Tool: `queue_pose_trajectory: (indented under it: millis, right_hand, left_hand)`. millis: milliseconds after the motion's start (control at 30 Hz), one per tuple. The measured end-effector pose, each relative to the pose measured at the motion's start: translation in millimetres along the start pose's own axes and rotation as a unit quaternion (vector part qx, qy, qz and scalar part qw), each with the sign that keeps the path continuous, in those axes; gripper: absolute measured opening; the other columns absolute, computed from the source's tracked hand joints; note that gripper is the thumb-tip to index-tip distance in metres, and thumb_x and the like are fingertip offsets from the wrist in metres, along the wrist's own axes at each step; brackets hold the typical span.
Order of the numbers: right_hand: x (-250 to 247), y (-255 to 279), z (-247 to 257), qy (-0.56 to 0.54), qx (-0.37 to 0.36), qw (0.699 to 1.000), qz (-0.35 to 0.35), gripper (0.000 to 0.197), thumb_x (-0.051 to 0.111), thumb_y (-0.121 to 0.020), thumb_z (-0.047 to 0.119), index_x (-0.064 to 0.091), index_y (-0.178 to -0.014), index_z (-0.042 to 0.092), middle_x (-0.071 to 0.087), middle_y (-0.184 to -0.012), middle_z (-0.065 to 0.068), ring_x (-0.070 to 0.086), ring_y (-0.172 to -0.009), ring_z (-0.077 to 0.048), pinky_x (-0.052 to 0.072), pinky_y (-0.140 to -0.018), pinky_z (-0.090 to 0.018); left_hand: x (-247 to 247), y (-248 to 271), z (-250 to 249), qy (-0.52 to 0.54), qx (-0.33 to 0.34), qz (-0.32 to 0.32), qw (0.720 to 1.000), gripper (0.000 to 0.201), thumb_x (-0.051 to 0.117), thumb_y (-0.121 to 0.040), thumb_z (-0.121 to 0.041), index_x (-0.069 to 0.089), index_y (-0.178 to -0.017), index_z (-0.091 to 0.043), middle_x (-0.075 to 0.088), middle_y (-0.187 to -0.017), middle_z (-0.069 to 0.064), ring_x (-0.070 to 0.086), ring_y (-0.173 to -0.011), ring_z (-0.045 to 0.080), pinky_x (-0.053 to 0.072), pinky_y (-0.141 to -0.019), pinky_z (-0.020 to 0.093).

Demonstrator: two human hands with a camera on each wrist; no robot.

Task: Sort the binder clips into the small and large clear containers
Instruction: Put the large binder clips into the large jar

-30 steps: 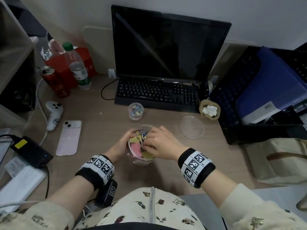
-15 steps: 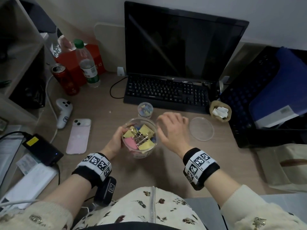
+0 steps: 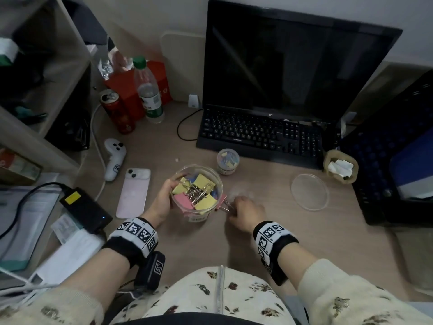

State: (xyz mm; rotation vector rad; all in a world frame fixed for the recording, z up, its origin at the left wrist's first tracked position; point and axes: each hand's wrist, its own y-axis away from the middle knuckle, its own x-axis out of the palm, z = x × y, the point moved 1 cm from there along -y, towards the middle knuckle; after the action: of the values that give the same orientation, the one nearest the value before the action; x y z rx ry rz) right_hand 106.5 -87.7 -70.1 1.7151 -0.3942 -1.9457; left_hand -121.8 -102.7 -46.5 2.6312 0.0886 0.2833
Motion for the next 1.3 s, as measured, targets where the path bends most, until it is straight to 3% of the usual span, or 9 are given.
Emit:
queue_pose_trajectory:
  millis: [267,500,667,833,933,1033,1100,1200,1300]
  right_hand:
    - [-10,2,-7,-0.126,0.036,0.991,0.020,0.031,0.048,-0.084,0.007,0.052,-0.115,0.008,0.062,-0.116,-0.017,0.058,-0.107,-0.034,0.047,-0.088,-0.035]
    - [-29,14,-31,-0.208,0.086,0.972,-0.068,0.024,0.050,-0.086,0.010,0.064,-0.106,0.008,0.069,-0.101,-0.015,0.063,-0.094,-0.033,0.052,-0.081,-0.037]
    - [-40,31,-59,-0.329,0.128,0.917,-0.185,0.022,0.043,-0.097,0.015,0.063,-0.101,0.009,0.066,-0.087,-0.011,0.061,-0.085,-0.032,0.046,-0.073,-0.037]
    - [-38,50,-60,-0.463,0.043,0.869,-0.168,0.027,0.048,-0.098,0.021,0.057,-0.073,0.023,0.048,-0.047,0.016,0.042,-0.054,-0.011,0.030,-0.057,-0.028]
    - [-39,58,-48,-0.472,0.006,0.879,-0.062,0.031,0.046,-0.099,0.016,0.053,-0.068,0.017,0.044,-0.041,0.012,0.037,-0.041,-0.007,0.028,-0.046,-0.026]
    - [-36,54,-31,-0.464,0.016,0.886,-0.005,0.033,0.047,-0.098,0.015,0.052,-0.065,0.016,0.046,-0.047,0.008,0.038,-0.041,-0.008,0.028,-0.045,-0.027]
    - [-37,48,-21,-0.412,0.026,0.911,-0.023,0.035,0.046,-0.099,0.022,0.055,-0.066,0.016,0.053,-0.059,0.004,0.050,-0.055,-0.015,0.036,-0.054,-0.028]
    - [-39,41,-8,-0.287,0.032,0.957,-0.038,0.040,0.039,-0.100,0.031,0.066,-0.086,0.005,0.068,-0.088,-0.012,0.062,-0.087,-0.031,0.045,-0.075,-0.035]
    - [-37,42,-4,-0.124,0.021,0.991,-0.056,0.034,0.037,-0.098,0.037,0.060,-0.104,0.012,0.067,-0.103,-0.014,0.062,-0.098,-0.034,0.045,-0.077,-0.036]
  left_hand:
    - [3,-1,10,-0.009,-0.022,0.007,1.000,0.058,0.042,-0.075,-0.040,0.057,-0.128,-0.019,0.068,-0.119,0.015,0.064,-0.107,0.030,0.050,-0.088,0.040]
    - [22,4,18,-0.007,-0.054,0.018,0.998,0.035,0.044,-0.075,-0.039,0.070,-0.094,-0.025,0.077,-0.087,0.004,0.064,-0.092,0.032,0.047,-0.079,0.037]
    - [39,2,32,-0.015,-0.063,0.039,0.997,0.063,0.048,-0.075,-0.043,0.056,-0.128,-0.011,0.067,-0.117,0.022,0.066,-0.098,0.034,0.057,-0.067,0.029]
    - [54,-11,52,-0.023,-0.057,0.022,0.998,0.071,0.066,-0.059,-0.047,0.050,-0.128,-0.039,0.061,-0.130,0.008,0.060,-0.117,0.032,0.045,-0.104,0.056]
    - [60,-18,64,-0.033,-0.055,0.013,0.998,0.056,0.066,-0.056,-0.047,0.050,-0.109,-0.057,0.059,-0.132,0.005,0.060,-0.117,0.031,0.046,-0.103,0.055]
    - [66,-13,62,-0.056,-0.066,0.022,0.996,0.072,0.065,-0.055,-0.049,0.044,-0.124,-0.049,0.059,-0.130,0.009,0.060,-0.114,0.037,0.050,-0.093,0.051]
    - [62,-17,68,-0.086,-0.070,0.023,0.994,0.077,0.065,-0.056,-0.052,0.041,-0.129,-0.048,0.058,-0.130,0.007,0.058,-0.117,0.034,0.048,-0.100,0.053]
    - [43,-43,101,-0.177,-0.057,0.015,0.982,0.059,0.062,-0.061,-0.058,0.043,-0.116,-0.066,0.056,-0.134,0.000,0.050,-0.126,0.028,0.040,-0.107,0.055]
    - [48,-37,96,-0.240,-0.051,0.019,0.969,0.062,0.061,-0.057,-0.064,0.042,-0.116,-0.064,0.055,-0.134,0.000,0.047,-0.127,0.024,0.038,-0.108,0.050]
